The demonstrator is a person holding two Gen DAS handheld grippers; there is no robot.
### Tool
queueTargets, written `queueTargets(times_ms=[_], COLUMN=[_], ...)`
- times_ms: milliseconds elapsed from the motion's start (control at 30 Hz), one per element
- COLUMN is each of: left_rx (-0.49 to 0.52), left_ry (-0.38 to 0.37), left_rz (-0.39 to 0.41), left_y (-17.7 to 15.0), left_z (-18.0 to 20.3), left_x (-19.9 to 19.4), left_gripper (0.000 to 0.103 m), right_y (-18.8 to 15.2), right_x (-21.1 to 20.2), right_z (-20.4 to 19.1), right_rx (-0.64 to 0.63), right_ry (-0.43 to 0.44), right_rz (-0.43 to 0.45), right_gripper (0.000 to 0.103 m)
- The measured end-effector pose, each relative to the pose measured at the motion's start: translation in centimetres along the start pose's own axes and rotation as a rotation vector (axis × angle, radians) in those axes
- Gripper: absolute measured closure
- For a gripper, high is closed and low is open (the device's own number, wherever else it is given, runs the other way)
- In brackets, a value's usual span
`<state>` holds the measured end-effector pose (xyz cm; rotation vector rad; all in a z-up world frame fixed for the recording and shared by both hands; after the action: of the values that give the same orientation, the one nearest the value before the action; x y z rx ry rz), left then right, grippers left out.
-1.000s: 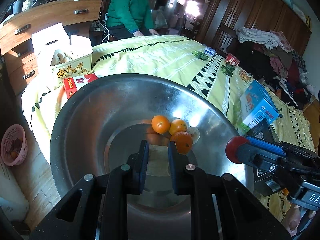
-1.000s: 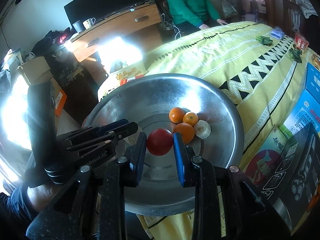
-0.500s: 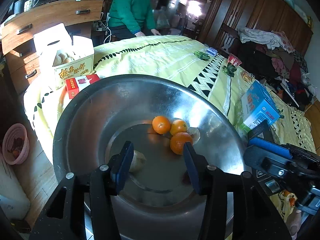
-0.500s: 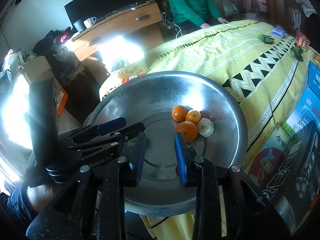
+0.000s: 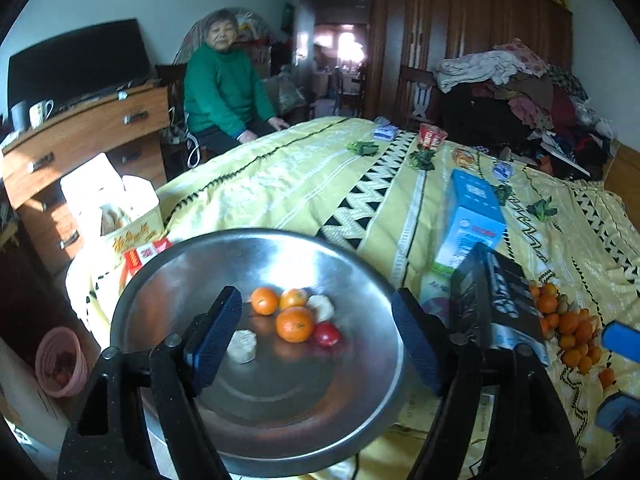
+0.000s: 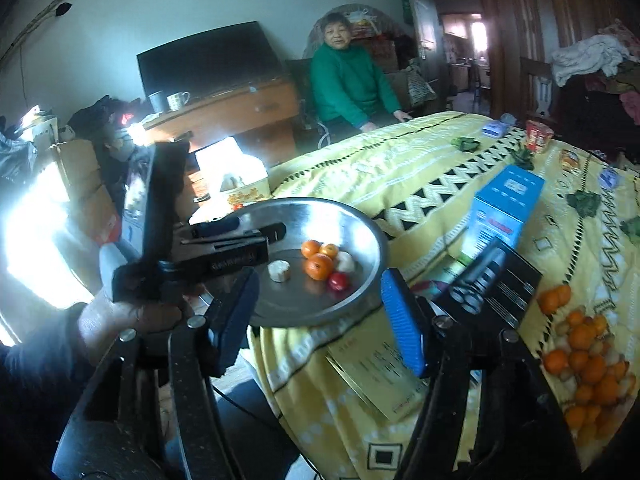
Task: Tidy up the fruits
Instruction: 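Move both grippers back from the bowl to the fruit pile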
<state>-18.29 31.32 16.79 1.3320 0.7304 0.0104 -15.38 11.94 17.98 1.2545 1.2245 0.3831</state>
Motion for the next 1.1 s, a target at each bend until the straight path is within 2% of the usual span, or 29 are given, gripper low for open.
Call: queueTargets(times_ms=[133, 200, 267, 400, 567, 767, 1100], left_rx=[0.067, 0.113, 0.156, 0.186, 0.23, 0.271, 0.277], left_ry=[-0.064, -0.057, -0.067, -0.136, -0.168, -0.19, -0.222], left_rz=[0.02, 0.038, 0.063, 0.042, 0.017, 0.002, -0.018], left_y=[0.7, 0.8, 0.8, 0.4, -0.4, -1.0, -1.9], left_z=[6.4, 9.5, 12.2, 17.2, 21.8, 24.4, 25.2], left_x=[-0.8, -1.2, -1.8, -2.1, -2.4, -2.8, -3.1], left_gripper=[0.02, 0.012, 0.009, 0.009, 0.009, 0.009, 0.009], right_y=[-2.8, -3.7, -4.5, -5.8, -7.5, -8.8, -10.0], right_x=[-2.6, -4.3, -6.0, -8.9, -11.6, -13.7, -15.1], right_z=[4.2, 5.9, 7.6, 9.8, 11.7, 13.4, 14.1], right_rx=[0.069, 0.102, 0.14, 0.204, 0.259, 0.311, 0.322], right_ry=[-0.11, -0.157, -0.199, -0.266, -0.31, -0.321, -0.332], right_rz=[-0.035, -0.031, -0.024, -0.003, 0.017, 0.033, 0.046], right_gripper=[0.036, 0.036, 0.035, 0.035, 0.031, 0.028, 0.027])
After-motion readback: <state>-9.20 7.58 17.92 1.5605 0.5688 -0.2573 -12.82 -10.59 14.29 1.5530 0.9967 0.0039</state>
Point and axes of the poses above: each gripper's, at about its wrist camera, not at the fingertips, and x roughly the way its jaws point, z to its right, y to its top, the point moved 6 cm from there along x, roughly the way its jaws point, and after that the axes turned 6 degrees about z, right-handed, at the moved point
